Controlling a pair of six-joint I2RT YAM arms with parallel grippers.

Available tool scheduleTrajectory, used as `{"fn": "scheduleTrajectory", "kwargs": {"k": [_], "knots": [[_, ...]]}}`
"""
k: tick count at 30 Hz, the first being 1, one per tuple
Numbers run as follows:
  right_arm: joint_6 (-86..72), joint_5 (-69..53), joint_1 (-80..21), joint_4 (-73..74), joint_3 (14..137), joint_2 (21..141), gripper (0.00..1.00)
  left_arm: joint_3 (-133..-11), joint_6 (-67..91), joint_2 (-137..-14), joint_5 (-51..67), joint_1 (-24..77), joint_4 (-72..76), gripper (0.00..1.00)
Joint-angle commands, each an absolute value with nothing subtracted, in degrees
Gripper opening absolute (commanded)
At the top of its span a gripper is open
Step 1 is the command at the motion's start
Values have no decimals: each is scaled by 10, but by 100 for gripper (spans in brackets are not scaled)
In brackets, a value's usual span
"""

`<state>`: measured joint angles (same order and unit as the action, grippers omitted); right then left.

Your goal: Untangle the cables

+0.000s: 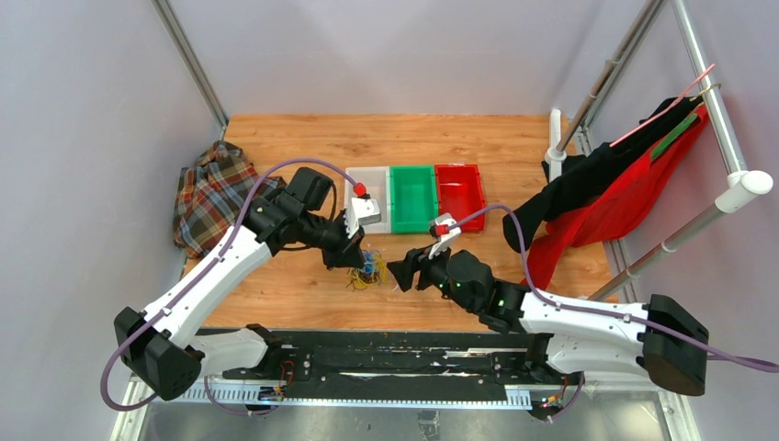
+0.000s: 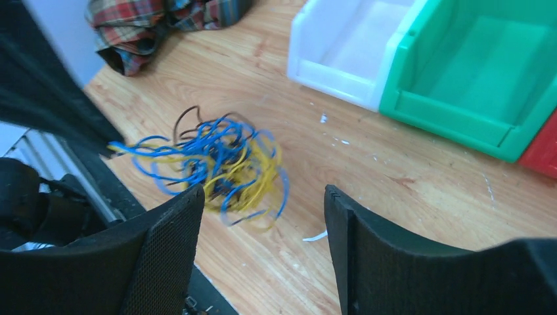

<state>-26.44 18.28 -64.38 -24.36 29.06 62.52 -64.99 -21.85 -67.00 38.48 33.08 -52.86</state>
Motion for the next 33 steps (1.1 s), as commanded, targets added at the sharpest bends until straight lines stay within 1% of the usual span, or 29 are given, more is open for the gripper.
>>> {"fn": "scheduleTrajectory", "kwargs": {"k": [1, 5, 12, 19, 25, 30, 33], "knots": [[-215, 208, -684, -229, 299, 608, 68, -669, -206, -665, 377, 334, -525, 1], [-176, 220, -711, -236, 346, 647, 68, -671, -201, -666, 383, 334, -525, 1], [-160, 251, -714, -268, 402, 721, 68, -664, -197, -647, 406, 334, -525, 1], [-152, 281, -714, -329, 411, 776, 67, -663, -191, -633, 430, 334, -533, 1], [-144, 308, -712, -412, 395, 800, 67, -666, -184, -636, 439, 334, -537, 1], [-160, 316, -712, -409, 401, 832, 67, -684, -182, -641, 452, 334, -547, 1], [-199, 347, -712, -398, 389, 847, 67, -695, -174, -639, 463, 334, -547, 1]]}}
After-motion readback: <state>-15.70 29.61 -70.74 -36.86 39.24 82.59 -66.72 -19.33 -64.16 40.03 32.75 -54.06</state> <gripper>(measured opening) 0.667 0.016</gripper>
